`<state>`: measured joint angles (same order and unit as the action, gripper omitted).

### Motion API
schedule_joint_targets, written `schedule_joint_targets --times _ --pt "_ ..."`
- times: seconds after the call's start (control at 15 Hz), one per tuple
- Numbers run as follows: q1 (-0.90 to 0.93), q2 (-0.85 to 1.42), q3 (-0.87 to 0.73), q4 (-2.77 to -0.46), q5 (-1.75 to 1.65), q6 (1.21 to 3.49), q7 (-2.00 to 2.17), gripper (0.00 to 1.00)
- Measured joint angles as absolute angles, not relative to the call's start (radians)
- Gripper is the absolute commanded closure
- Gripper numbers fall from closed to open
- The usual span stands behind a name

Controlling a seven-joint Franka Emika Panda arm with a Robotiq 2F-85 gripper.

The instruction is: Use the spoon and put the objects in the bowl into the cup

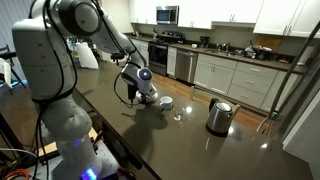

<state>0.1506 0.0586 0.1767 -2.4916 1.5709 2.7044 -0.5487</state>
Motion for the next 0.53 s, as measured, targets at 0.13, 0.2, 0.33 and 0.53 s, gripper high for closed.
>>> schedule_joint_targets --times 0.13,0.2,0.33,0.53 --pt "0.151 0.059 0.180 -2.491 1.632 2.704 -0.597 0.00" --pt "0.151 0.059 0.181 -2.491 1.662 2.705 -0.621 0.09" --pt "0.151 0.059 0.185 -2.491 1.704 2.711 -0.657 0.33" --pt "0.152 0.059 0.193 -2.491 1.748 2.726 -0.692 0.53"
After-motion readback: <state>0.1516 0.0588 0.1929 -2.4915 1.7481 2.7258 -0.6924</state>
